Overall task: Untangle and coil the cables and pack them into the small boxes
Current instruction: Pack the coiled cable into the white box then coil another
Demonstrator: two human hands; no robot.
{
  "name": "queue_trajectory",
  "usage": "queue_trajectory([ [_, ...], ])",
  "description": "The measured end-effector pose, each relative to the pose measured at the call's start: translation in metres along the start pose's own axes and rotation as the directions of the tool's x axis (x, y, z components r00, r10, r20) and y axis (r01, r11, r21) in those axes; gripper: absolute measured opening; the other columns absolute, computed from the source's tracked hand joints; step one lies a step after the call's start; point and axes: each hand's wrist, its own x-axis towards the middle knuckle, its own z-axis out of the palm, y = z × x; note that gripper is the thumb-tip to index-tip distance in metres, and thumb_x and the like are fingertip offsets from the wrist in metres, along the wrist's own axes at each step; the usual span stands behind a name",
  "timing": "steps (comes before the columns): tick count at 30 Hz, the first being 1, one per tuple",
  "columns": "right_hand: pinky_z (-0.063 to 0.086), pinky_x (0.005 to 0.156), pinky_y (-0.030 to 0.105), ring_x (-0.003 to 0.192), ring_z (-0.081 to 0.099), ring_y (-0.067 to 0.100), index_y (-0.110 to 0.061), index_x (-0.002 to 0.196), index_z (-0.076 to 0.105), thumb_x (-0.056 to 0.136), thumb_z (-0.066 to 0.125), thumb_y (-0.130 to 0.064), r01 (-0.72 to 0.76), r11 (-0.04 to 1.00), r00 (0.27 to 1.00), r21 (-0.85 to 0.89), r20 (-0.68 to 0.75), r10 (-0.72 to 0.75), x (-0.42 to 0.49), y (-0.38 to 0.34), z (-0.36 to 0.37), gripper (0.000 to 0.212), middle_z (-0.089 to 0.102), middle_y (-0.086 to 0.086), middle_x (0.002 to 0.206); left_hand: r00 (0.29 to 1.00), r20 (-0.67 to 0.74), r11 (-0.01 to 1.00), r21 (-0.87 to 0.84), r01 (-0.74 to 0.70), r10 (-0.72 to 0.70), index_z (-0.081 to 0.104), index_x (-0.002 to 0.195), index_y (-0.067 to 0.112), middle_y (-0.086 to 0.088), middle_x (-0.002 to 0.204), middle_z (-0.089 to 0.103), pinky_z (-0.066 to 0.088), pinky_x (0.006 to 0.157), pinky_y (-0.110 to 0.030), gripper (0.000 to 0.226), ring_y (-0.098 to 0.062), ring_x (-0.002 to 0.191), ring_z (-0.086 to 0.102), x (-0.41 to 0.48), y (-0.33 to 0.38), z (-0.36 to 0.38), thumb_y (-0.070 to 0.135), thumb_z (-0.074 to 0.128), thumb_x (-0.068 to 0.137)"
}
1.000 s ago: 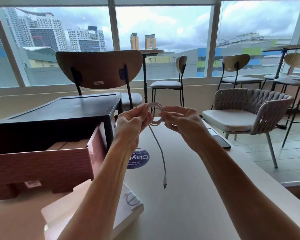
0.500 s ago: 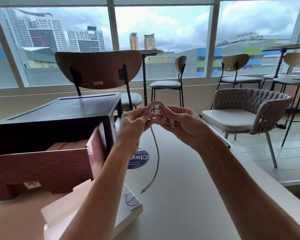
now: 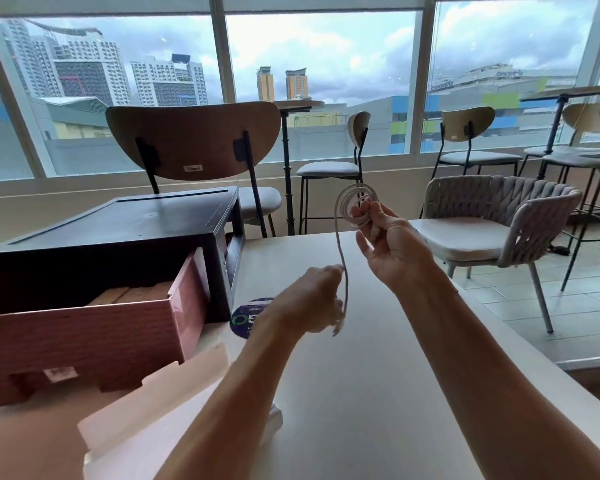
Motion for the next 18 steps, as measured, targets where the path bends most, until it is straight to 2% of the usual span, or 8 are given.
queue_trajectory([
  [3, 0.050, 0.076, 0.026, 0.073, 0.071, 0.008, -0.011, 0.095, 0.073, 0.092, 0.065, -0.012, 0.029, 1.000, 0.999, 0.002, -0.022, -0.029, -0.002, -0.002, 0.000, 0.009, 0.074, 0.001, 0.075, 0.998, -0.055, 0.998, -0.059, 0.001, -0.004, 0.031, 0.138, 0.013, -0.016, 0.104, 0.065, 0.059, 0.079, -0.044, 0.050, -0.027, 0.088, 0.067, 0.000, 0.008, 0.000, 0.009, 0.057, 0.096],
  [6, 0.054, 0.078, 0.025, 0.070, 0.072, 0.011, -0.006, 0.087, 0.073, 0.093, 0.062, -0.005, 0.055, 0.998, 0.998, 0.015, -0.026, -0.055, -0.006, -0.003, 0.002, 0.012, 0.073, 0.006, 0.075, 0.976, -0.210, 0.997, -0.056, 0.049, -0.060, 0.027, 0.145, 0.008, -0.019, 0.115, 0.063, 0.054, 0.088, -0.045, 0.054, -0.032, 0.100, 0.063, 0.001, 0.007, -0.004, 0.003, 0.047, 0.095],
  [9, 0.056, 0.075, 0.025, 0.072, 0.072, 0.014, -0.003, 0.094, 0.073, 0.093, 0.061, -0.002, 0.087, 0.994, 0.996, -0.059, -0.014, -0.088, -0.009, -0.003, 0.003, 0.012, 0.073, 0.007, 0.077, 0.919, -0.378, 0.986, -0.154, 0.059, -0.114, 0.036, 0.146, 0.007, -0.018, 0.122, 0.063, 0.048, 0.097, -0.047, 0.060, -0.035, 0.112, 0.058, -0.001, 0.003, -0.016, -0.004, 0.035, 0.087],
  [11, 0.057, 0.076, 0.026, 0.075, 0.071, 0.016, 0.000, 0.101, 0.072, 0.093, 0.061, -0.001, 0.104, 0.986, 0.995, -0.134, 0.013, -0.103, -0.010, -0.004, 0.003, 0.014, 0.073, 0.007, 0.077, 0.844, -0.505, 0.956, -0.293, 0.029, -0.181, 0.048, 0.136, 0.009, -0.010, 0.109, 0.067, 0.050, 0.092, -0.039, 0.054, -0.029, 0.104, 0.061, -0.001, 0.000, -0.027, -0.004, 0.035, 0.085],
  [13, 0.058, 0.080, 0.026, 0.075, 0.070, 0.017, 0.000, 0.103, 0.072, 0.094, 0.060, 0.000, 0.119, 0.962, 0.992, -0.244, 0.069, -0.105, -0.010, -0.005, 0.002, 0.015, 0.072, 0.008, 0.077, 0.757, -0.605, 0.889, -0.452, -0.072, -0.247, 0.055, 0.131, 0.017, 0.001, 0.103, 0.069, 0.050, 0.088, -0.032, 0.049, -0.020, 0.100, 0.064, 0.001, -0.006, -0.042, 0.006, 0.036, 0.087],
  [14, 0.057, 0.082, 0.027, 0.077, 0.070, 0.018, -0.001, 0.103, 0.073, 0.094, 0.061, -0.001, 0.126, 0.942, 0.990, -0.310, 0.106, -0.098, -0.010, -0.005, 0.001, 0.015, 0.072, 0.008, 0.078, 0.730, -0.639, 0.850, -0.503, -0.159, -0.242, 0.056, 0.130, 0.023, 0.002, 0.110, 0.069, 0.051, 0.093, -0.035, 0.048, -0.017, 0.105, 0.064, 0.001, -0.009, -0.049, 0.016, 0.036, 0.087],
  [16, 0.054, 0.087, 0.029, 0.083, 0.069, 0.019, -0.002, 0.104, 0.074, 0.093, 0.062, -0.002, 0.126, 0.901, 0.981, -0.414, 0.189, -0.050, -0.010, -0.006, -0.001, 0.016, 0.073, 0.008, 0.082, 0.718, -0.682, 0.830, -0.475, -0.292, -0.138, 0.056, 0.136, 0.028, 0.003, 0.129, 0.065, 0.048, 0.102, -0.035, 0.045, -0.010, 0.118, 0.060, 0.000, -0.013, -0.059, 0.032, 0.038, 0.096],
  [18, 0.053, 0.087, 0.028, 0.084, 0.069, 0.019, -0.003, 0.105, 0.074, 0.092, 0.064, -0.004, 0.118, 0.869, 0.965, -0.480, 0.263, 0.015, -0.012, -0.007, 0.000, 0.016, 0.074, 0.007, 0.084, 0.706, -0.708, 0.855, -0.361, -0.373, 0.009, 0.057, 0.138, 0.024, 0.008, 0.133, 0.062, 0.043, 0.097, -0.014, 0.039, 0.006, 0.118, 0.057, -0.004, -0.015, -0.064, 0.036, 0.044, 0.103],
])
